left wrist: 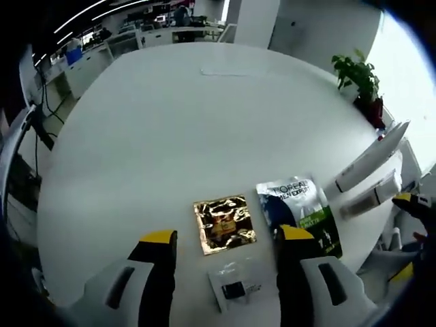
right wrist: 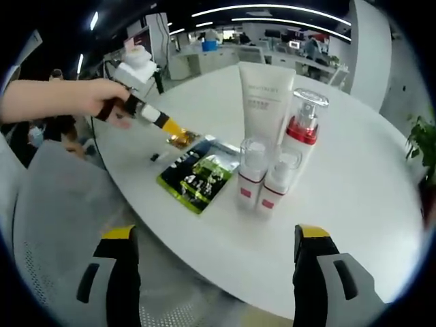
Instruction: Arrange the skincare products in the storage area until every visible bottle or jar stands upright without overlapping.
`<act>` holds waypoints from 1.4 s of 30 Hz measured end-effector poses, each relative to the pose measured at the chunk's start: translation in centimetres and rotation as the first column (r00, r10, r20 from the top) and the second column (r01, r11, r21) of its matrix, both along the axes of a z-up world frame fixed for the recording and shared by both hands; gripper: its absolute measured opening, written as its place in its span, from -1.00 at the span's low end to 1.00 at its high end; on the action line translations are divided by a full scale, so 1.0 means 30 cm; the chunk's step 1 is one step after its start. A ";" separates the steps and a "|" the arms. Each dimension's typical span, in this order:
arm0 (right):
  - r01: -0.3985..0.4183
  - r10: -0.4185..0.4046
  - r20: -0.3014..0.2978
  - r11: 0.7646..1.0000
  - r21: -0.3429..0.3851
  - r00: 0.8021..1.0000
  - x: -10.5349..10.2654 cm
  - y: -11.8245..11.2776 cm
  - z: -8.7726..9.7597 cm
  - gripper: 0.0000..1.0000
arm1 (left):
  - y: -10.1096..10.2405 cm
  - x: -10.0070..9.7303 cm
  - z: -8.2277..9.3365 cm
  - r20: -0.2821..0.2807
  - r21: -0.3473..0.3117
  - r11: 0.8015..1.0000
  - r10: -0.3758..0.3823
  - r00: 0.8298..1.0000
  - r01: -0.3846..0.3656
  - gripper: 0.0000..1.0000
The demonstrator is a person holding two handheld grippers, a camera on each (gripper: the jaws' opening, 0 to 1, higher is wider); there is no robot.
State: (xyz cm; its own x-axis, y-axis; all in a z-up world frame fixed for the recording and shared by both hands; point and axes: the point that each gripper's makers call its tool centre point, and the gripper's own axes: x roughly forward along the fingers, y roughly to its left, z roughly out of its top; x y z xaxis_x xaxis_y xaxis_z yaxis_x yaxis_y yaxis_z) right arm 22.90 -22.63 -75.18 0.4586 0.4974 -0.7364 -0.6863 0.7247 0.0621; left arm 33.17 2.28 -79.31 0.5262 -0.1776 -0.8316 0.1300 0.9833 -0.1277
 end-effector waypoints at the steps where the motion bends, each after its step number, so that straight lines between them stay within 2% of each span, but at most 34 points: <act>1: 0.002 -0.002 -0.001 1.000 0.001 1.000 0.001 -0.001 0.001 0.88 | 0.006 -0.002 0.001 0.002 -0.004 1.000 -0.007 1.000 0.007 0.20; 4: 0.008 -0.008 -0.004 1.000 0.009 1.000 0.001 -0.001 0.004 0.88 | 0.019 -0.014 0.014 0.020 -0.015 1.000 -0.014 1.000 0.014 0.21; 10: 0.015 -0.015 -0.003 1.000 0.020 1.000 0.005 -0.004 0.005 0.88 | 0.045 -0.045 0.035 0.055 -0.086 0.996 -0.005 0.998 0.010 0.35; 12: 0.013 -0.013 -0.001 1.000 0.022 1.000 0.008 -0.002 0.007 0.89 | 0.048 -0.079 0.042 0.046 -0.113 0.994 -0.008 0.999 0.013 0.38; 17: 0.005 -0.005 0.005 1.000 0.022 1.000 0.009 0.004 0.011 0.90 | 0.058 -0.152 0.086 0.091 -0.151 0.987 -0.045 0.995 0.058 0.48; 19: 0.004 -0.004 0.009 1.000 0.025 1.000 0.007 0.011 0.019 0.91 | 0.062 -0.161 0.097 0.132 -0.161 0.983 -0.070 0.989 0.091 0.54; 21: 0.007 -0.007 0.013 0.999 0.032 1.000 0.009 0.008 0.024 0.91 | 0.063 -0.185 0.131 0.182 -0.160 0.977 -0.110 0.977 0.140 0.63; 22: 0.010 -0.010 0.015 0.999 0.037 1.000 0.012 0.009 0.024 0.91 | 0.063 -0.203 0.166 0.221 -0.156 0.974 -0.128 0.967 0.165 0.66; 25: 0.016 -0.016 0.013 0.999 0.049 1.000 0.015 0.010 0.025 0.91 | 0.071 -0.235 0.192 0.262 -0.138 0.970 -0.160 0.952 0.201 0.73; 28: 0.021 -0.022 0.008 0.998 0.058 1.000 0.013 0.007 0.030 0.91 | 0.074 -0.279 0.222 0.291 -0.153 0.966 -0.158 0.944 0.209 0.78; 35: 0.023 -0.023 0.005 0.998 0.054 1.000 0.009 0.009 0.028 0.91 | 0.078 -0.338 0.227 0.319 -0.140 0.962 -0.181 0.930 0.235 0.89; 41: 0.028 -0.029 0.013 0.998 0.054 1.000 0.014 0.007 0.024 0.92 | 0.081 -0.337 0.246 0.358 -0.140 0.964 -0.163 0.920 0.225 0.90; 42: 0.031 -0.032 0.016 0.998 0.056 0.999 0.016 0.006 0.026 0.92 | 0.085 -0.320 0.270 0.396 -0.122 0.967 -0.160 0.904 0.224 0.90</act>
State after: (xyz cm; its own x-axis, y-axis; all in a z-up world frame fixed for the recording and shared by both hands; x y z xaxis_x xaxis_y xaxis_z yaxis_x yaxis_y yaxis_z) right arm 23.38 -22.45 -74.39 0.4866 0.5226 -0.7001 -0.6647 0.7415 0.0915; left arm 23.58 4.83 -71.21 0.7383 -0.4212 -0.5268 0.3844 0.9045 -0.1846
